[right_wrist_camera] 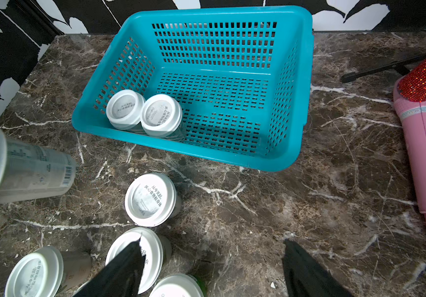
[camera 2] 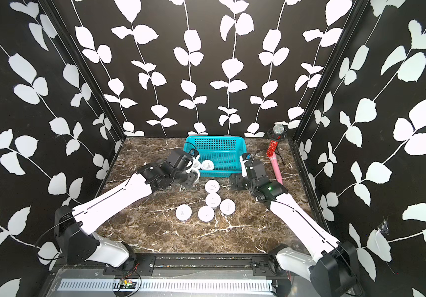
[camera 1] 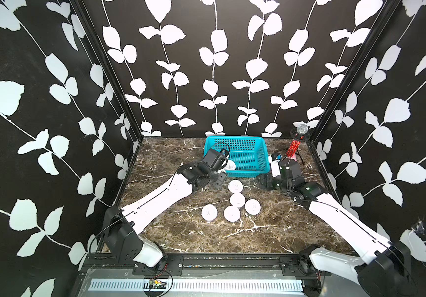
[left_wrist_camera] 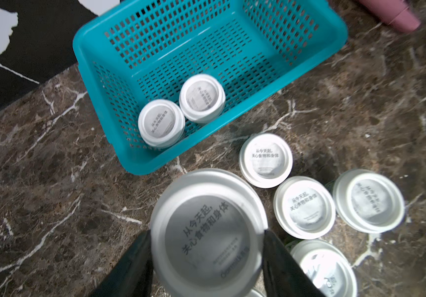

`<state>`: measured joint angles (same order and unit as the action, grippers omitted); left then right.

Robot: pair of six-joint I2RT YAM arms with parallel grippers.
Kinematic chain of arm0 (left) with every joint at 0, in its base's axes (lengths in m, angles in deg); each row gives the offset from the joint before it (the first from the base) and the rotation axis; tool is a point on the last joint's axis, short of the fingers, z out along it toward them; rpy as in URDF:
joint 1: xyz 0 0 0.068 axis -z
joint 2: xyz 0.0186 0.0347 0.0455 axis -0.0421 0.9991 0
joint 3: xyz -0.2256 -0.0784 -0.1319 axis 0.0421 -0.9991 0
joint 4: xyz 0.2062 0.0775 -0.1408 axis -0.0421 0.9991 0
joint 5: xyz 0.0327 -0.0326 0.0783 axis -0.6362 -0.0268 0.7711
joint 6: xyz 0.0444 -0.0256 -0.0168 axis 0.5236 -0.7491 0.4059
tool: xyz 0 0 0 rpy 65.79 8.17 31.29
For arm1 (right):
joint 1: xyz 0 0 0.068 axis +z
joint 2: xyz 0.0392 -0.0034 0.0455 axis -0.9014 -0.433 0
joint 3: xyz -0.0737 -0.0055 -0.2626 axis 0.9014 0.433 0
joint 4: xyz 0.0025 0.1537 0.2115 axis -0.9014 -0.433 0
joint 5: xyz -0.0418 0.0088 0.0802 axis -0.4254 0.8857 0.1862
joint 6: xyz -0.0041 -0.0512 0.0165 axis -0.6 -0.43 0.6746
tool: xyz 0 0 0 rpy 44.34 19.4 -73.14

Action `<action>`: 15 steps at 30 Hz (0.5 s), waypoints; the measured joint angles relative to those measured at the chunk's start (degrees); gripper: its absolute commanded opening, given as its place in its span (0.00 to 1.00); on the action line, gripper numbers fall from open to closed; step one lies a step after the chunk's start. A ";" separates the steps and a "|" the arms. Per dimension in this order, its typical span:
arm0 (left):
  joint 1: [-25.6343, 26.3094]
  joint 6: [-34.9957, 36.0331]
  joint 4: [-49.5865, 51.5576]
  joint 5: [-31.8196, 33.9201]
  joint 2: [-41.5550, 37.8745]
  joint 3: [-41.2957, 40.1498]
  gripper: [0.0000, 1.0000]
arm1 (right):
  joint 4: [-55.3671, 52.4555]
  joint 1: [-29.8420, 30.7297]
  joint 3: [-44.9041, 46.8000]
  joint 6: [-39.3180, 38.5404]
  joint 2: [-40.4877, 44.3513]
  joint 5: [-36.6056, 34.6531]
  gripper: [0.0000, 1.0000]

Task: Put the yogurt in the basket
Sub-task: Pick up the yogurt from the center of the board.

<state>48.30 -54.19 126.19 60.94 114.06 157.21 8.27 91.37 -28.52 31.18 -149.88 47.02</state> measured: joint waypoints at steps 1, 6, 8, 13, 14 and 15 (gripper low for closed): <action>-0.02 0.15 -0.11 -0.55 0.02 0.68 0.55 | 0.00 0.02 0.02 0.00 0.02 -0.07 0.86; -0.02 0.72 -1.22 -2.82 2.45 6.12 0.55 | 0.07 0.00 0.68 0.00 0.83 -0.66 0.86; -0.02 0.72 -2.21 -3.08 4.57 8.52 0.55 | -0.02 0.00 1.18 0.00 1.53 -0.85 0.86; -0.02 0.72 -4.61 -3.34 11.23 13.97 0.55 | -0.04 -0.04 1.92 -0.11 2.62 -1.11 0.86; -0.02 0.72 -4.85 -3.34 12.76 15.17 0.55 | -0.07 -0.04 1.99 -0.17 2.80 -1.14 0.86; -0.02 0.72 -5.29 -3.34 14.29 16.26 0.55 | -0.07 -0.04 1.99 -0.22 2.93 -1.22 0.87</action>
<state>48.28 -53.47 120.90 57.59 128.35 173.47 8.20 91.33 -26.53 30.96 -146.95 45.80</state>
